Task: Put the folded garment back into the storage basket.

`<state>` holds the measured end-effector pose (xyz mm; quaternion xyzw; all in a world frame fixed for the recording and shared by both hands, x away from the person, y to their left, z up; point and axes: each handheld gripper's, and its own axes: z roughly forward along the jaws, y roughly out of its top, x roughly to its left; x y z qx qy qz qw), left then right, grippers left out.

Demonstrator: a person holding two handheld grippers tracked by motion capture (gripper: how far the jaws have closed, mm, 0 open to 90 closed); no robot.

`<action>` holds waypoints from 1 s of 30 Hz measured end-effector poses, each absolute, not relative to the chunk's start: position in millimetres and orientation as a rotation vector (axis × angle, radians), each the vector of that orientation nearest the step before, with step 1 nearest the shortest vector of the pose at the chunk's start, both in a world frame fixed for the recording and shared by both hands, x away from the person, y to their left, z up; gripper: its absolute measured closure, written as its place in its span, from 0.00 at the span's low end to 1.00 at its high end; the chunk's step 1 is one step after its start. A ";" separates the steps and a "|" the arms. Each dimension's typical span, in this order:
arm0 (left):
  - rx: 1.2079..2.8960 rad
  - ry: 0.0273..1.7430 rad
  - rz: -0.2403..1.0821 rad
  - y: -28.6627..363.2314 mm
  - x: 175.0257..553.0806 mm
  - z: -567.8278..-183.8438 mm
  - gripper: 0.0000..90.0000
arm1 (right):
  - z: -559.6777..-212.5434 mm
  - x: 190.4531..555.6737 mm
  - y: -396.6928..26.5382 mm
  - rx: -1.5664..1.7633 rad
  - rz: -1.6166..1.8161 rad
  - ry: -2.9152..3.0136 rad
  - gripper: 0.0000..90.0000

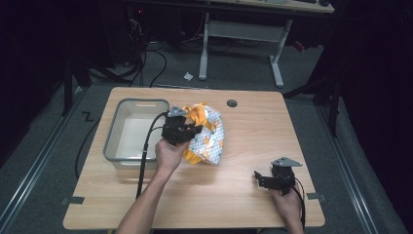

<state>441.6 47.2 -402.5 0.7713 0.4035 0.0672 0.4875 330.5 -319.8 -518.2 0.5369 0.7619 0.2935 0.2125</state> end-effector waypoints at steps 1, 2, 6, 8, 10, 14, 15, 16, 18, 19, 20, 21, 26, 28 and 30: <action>1.875 0.984 0.169 49.4 441.4 -401.4 0.84 | -518.2 330.5 -319.8 1.491 0.815 2.115 0.18; 1.874 0.986 0.175 51.9 441.1 -400.3 0.84 | -518.2 330.5 -319.8 1.491 0.815 2.115 0.18; 1.869 0.995 0.201 61.8 439.8 -393.8 0.84 | -518.2 330.5 -319.8 1.491 0.815 2.115 0.18; 1.863 0.996 0.211 67.8 439.3 -389.8 0.84 | -518.2 330.5 -319.8 1.491 0.815 2.115 0.18; 1.848 1.000 0.213 74.8 439.4 -385.2 0.84 | -518.2 330.5 -319.8 1.491 0.815 2.115 0.18; 1.810 1.016 0.225 89.6 440.8 -376.1 0.84 | -518.2 330.5 -319.8 1.491 0.815 2.115 0.18; 1.809 1.019 0.231 92.5 441.0 -374.2 0.84 | -518.2 330.5 -319.8 1.491 0.815 2.115 0.18; 1.809 1.021 0.236 94.9 440.9 -372.6 0.84 | -518.2 330.5 -319.8 1.491 0.815 2.115 0.18; 1.813 1.021 0.250 99.2 440.3 -369.8 0.84 | -518.2 330.5 -319.8 1.491 0.815 2.116 0.18; 1.814 1.021 0.254 101.6 440.0 -368.8 0.84 | -518.2 330.5 -319.8 1.491 0.815 2.115 0.18; 1.810 1.024 0.256 103.9 439.5 -368.1 0.84 | -518.2 330.5 -319.8 1.491 0.815 2.115 0.18; 1.808 1.026 0.258 106.4 439.3 -367.6 0.84 | -518.2 330.5 -319.8 1.493 0.816 2.115 0.18; 1.799 1.042 0.264 116.7 438.6 -367.0 0.84 | -518.2 330.5 -319.8 1.493 0.815 2.115 0.18; 1.795 1.050 0.261 119.9 438.9 -366.9 0.84 | -518.2 330.5 -319.8 1.491 0.815 2.115 0.18; 1.795 1.053 0.263 123.2 438.8 -366.4 0.84 | -518.2 330.5 -319.8 1.493 0.815 2.115 0.18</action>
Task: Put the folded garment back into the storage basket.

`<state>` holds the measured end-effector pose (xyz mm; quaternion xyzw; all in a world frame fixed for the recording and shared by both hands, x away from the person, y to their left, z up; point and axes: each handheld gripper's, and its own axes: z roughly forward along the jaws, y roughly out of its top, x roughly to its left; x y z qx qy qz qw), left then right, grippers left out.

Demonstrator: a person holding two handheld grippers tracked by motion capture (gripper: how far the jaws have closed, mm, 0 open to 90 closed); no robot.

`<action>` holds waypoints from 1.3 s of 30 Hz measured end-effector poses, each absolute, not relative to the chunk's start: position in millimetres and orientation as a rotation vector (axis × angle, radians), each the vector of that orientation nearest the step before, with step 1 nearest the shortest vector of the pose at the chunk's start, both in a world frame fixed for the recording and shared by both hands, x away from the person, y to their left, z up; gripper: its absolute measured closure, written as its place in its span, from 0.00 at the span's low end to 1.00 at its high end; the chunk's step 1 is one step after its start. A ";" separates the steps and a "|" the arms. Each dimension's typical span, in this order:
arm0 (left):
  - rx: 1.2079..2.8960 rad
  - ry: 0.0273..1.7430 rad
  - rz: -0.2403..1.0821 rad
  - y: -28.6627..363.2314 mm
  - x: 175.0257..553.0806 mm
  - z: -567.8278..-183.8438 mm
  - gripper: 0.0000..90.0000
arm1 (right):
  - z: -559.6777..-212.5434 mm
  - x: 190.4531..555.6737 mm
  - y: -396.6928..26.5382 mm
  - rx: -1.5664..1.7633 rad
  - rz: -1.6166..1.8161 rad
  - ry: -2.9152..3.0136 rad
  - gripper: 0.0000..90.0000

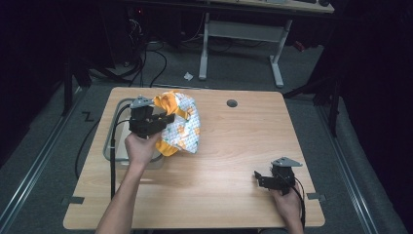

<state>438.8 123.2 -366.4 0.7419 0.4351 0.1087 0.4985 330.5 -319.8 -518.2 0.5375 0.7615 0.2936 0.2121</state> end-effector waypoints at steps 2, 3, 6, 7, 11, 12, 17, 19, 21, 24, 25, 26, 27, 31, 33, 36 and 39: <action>1.791 1.056 0.268 126.9 438.2 -366.1 0.84 | -518.2 330.5 -319.8 1.493 0.815 2.115 0.18; 1.786 1.059 0.270 128.9 437.8 -365.9 0.84 | -518.2 330.5 -319.8 1.493 0.816 2.115 0.18; 1.773 1.070 0.272 134.9 437.1 -365.4 0.84 | -518.2 330.5 -319.8 1.493 0.815 2.115 0.18; 1.769 1.075 0.272 136.8 437.0 -365.3 0.84 | -518.2 330.5 -319.8 1.492 0.815 2.115 0.18; 1.759 1.087 0.273 144.9 436.7 -364.8 0.84 | -518.2 330.5 -319.8 1.493 0.815 2.115 0.18; 1.755 1.091 0.273 146.4 436.2 -364.7 0.84 | -518.2 330.5 -319.8 1.493 0.815 2.115 0.18; 1.746 1.107 0.286 155.9 434.7 -364.2 0.84 | -518.2 330.5 -319.8 1.491 0.815 2.115 0.18; 1.745 1.114 0.286 159.3 434.4 -364.3 0.84 | -518.2 330.5 -319.8 1.492 0.815 2.115 0.18; 1.746 1.120 0.290 162.8 434.5 -364.6 0.84 | -518.2 330.5 -319.8 1.493 0.815 2.115 0.18; 1.743 1.132 0.294 167.4 434.7 -364.7 0.84 | -518.2 330.6 -319.8 1.494 0.815 2.114 0.18; 1.742 1.134 0.297 169.1 434.8 -364.8 0.84 | -518.2 330.6 -319.8 1.494 0.815 2.114 0.18; 1.739 1.138 0.300 170.7 434.8 -364.9 0.84 | -518.2 330.6 -319.8 1.494 0.815 2.114 0.18; 1.737 1.141 0.302 172.3 434.8 -365.0 0.84 | -518.2 330.5 -319.8 1.494 0.815 2.114 0.18; 1.736 1.156 0.302 178.4 435.1 -366.0 0.84 | -518.2 330.5 -319.8 1.494 0.815 2.114 0.18; 1.739 1.167 0.303 181.9 436.0 -367.0 0.84 | -518.2 330.6 -319.8 1.493 0.815 2.114 0.18; 1.737 1.186 0.299 187.0 437.5 -368.6 0.84 | -518.2 330.6 -319.8 1.493 0.815 2.114 0.18; 1.742 1.194 0.305 190.9 438.8 -369.7 0.84 | -518.2 330.6 -319.8 1.494 0.815 2.114 0.18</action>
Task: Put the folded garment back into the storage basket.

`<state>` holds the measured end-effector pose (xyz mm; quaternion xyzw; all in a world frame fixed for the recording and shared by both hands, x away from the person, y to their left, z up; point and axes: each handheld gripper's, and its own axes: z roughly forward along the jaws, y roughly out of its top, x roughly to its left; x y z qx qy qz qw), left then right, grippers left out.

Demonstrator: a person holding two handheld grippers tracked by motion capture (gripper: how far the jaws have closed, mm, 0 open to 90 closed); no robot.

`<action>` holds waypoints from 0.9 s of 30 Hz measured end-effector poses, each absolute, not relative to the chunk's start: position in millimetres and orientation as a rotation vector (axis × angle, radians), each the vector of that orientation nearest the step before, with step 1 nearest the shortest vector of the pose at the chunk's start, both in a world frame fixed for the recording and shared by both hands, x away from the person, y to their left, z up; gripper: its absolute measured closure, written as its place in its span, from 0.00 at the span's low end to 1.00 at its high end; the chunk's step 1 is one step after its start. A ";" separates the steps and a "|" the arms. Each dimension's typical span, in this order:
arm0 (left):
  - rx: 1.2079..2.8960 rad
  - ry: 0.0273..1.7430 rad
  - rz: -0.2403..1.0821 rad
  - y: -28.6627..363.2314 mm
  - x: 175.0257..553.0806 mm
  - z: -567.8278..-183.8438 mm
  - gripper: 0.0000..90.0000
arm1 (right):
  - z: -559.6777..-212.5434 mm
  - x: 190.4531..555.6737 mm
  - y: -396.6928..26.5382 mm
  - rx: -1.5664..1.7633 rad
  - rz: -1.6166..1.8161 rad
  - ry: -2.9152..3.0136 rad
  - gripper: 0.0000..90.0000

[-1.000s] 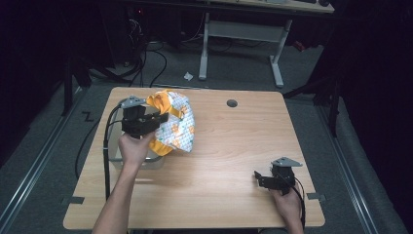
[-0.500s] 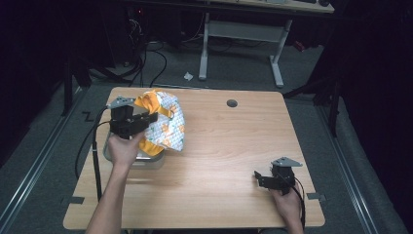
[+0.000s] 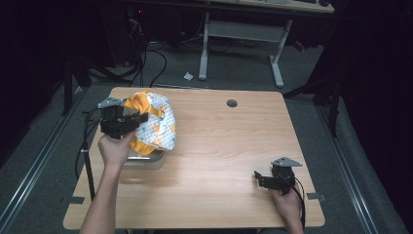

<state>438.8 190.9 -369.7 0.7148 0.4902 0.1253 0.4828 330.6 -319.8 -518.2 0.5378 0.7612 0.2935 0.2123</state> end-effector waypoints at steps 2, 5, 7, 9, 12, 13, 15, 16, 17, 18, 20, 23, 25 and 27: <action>1.743 1.199 0.305 192.9 439.8 -370.5 0.84 | -518.2 330.6 -319.8 1.493 0.815 2.114 0.18; 1.754 1.203 0.298 195.3 442.3 -372.5 0.84 | -518.2 330.5 -319.8 1.494 0.815 2.114 0.18; 1.766 1.210 0.293 196.4 444.8 -374.8 0.84 | -518.2 330.5 -319.8 1.494 0.815 2.114 0.18; 1.777 1.219 0.291 197.3 447.2 -377.5 0.84 | -518.2 330.5 -319.8 1.494 0.815 2.114 0.18; 1.784 1.230 0.287 199.0 449.9 -381.6 0.84 | -518.2 330.5 -319.8 1.493 0.815 2.114 0.18; 1.785 1.234 0.283 199.6 450.7 -383.2 0.84 | -518.2 330.5 -319.8 1.494 0.815 2.114 0.18; 1.794 1.243 0.278 201.4 453.0 -386.9 0.84 | -518.2 330.5 -319.8 1.493 0.815 2.114 0.18; 1.799 1.249 0.274 202.0 454.3 -389.2 0.84 | -518.2 330.6 -319.8 1.493 0.815 2.114 0.18; 1.807 1.255 0.274 202.6 455.5 -391.4 0.84 | -518.2 330.6 -319.8 1.493 0.815 2.114 0.18; 1.816 1.264 0.279 202.8 456.6 -393.5 0.84 | -518.2 330.5 -319.8 1.493 0.815 2.114 0.18; 1.831 1.274 0.284 204.2 459.1 -397.3 0.84 | -518.1 330.5 -319.9 1.493 0.815 2.116 0.18; 1.849 1.289 0.293 205.7 462.0 -402.0 0.84 | -518.1 330.5 -319.9 1.493 0.814 2.116 0.18; 1.860 1.299 0.301 205.6 463.8 -405.0 0.84 | -518.1 330.5 -319.9 1.494 0.814 2.116 0.18; 1.875 1.307 0.308 205.3 465.8 -408.2 0.84 | -518.1 330.5 -319.8 1.494 0.814 2.116 0.18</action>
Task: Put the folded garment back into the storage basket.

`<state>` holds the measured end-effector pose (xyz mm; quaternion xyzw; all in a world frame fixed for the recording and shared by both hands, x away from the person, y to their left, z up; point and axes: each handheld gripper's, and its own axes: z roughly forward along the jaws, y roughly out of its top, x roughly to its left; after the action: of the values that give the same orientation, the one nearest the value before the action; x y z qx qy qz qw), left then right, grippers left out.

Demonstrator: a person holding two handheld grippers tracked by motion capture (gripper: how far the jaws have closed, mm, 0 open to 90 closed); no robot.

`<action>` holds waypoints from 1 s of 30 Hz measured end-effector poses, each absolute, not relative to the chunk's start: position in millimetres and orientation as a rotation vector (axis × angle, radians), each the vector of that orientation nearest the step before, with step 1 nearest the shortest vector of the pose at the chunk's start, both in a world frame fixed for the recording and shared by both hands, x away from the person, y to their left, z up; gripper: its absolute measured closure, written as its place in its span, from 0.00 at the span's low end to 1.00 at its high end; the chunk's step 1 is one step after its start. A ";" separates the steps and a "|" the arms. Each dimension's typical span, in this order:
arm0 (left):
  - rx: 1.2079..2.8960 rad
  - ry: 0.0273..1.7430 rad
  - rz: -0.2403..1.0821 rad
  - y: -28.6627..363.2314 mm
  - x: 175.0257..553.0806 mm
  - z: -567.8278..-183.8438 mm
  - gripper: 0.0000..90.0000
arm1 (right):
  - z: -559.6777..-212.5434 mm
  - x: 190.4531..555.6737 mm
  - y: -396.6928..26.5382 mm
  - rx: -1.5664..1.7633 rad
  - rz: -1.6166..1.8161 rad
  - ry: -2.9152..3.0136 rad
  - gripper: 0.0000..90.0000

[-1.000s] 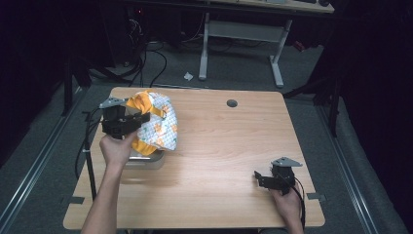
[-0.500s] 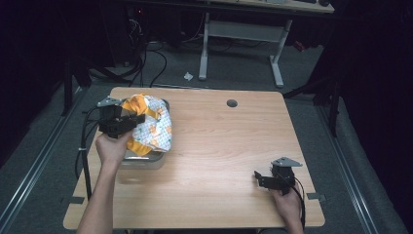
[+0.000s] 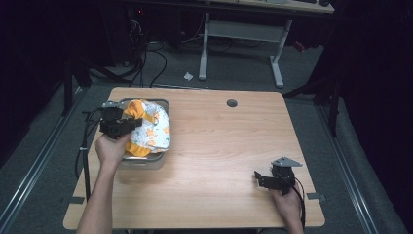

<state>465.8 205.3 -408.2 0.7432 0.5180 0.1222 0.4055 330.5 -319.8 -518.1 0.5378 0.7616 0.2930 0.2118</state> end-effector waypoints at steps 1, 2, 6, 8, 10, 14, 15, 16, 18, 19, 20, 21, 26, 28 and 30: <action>1.883 1.312 0.315 205.1 466.9 -409.8 0.84 | -518.1 330.5 -319.9 1.494 0.814 2.116 0.18; 1.888 1.318 0.318 204.9 468.0 -411.4 0.84 | -518.1 330.5 -319.9 1.494 0.814 2.116 0.18; 1.911 1.335 0.332 203.3 472.4 -417.1 0.84 | -518.1 330.5 -319.8 1.494 0.814 2.115 0.18; 1.929 1.338 0.344 202.0 474.2 -419.7 0.84 | -518.1 330.5 -319.9 1.494 0.814 2.116 0.18; 1.945 1.345 0.355 200.5 475.9 -422.3 0.84 | -518.1 330.5 -319.8 1.494 0.814 2.115 0.18; 1.963 1.362 0.365 198.9 479.0 -427.5 0.84 | -518.1 330.5 -319.9 1.493 0.814 2.116 0.18; 1.968 1.366 0.365 198.7 479.8 -428.6 0.84 | -518.1 330.5 -319.9 1.494 0.814 2.115 0.18; 1.972 1.372 0.367 198.3 480.7 -429.8 0.83 | -518.1 330.5 -319.9 1.494 0.814 2.116 0.18; 1.980 1.383 0.371 198.1 482.4 -432.3 0.83 | -518.1 330.5 -319.9 1.494 0.814 2.116 0.18; 1.984 1.387 0.369 198.0 483.0 -433.5 0.83 | -518.1 330.5 -319.9 1.494 0.814 2.116 0.18; 1.985 1.393 0.368 197.8 483.6 -434.8 0.83 | -518.1 330.5 -319.8 1.494 0.814 2.115 0.18; 1.990 1.397 0.370 197.5 484.4 -436.1 0.83 | -518.1 330.5 -319.9 1.494 0.814 2.116 0.18; 2.014 1.412 0.373 195.1 488.1 -441.8 0.83 | -518.1 330.5 -319.9 1.494 0.814 2.115 0.18; 2.024 1.420 0.375 194.2 489.4 -443.8 0.83 | -518.1 330.5 -319.9 1.494 0.814 2.115 0.18; 2.034 1.438 0.380 192.8 490.8 -446.5 0.82 | -518.1 330.5 -319.8 1.494 0.814 2.116 0.18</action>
<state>490.8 192.8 -446.5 0.7685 0.5433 0.1434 0.3061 330.5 -319.8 -518.1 0.5379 0.7616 0.2930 0.2117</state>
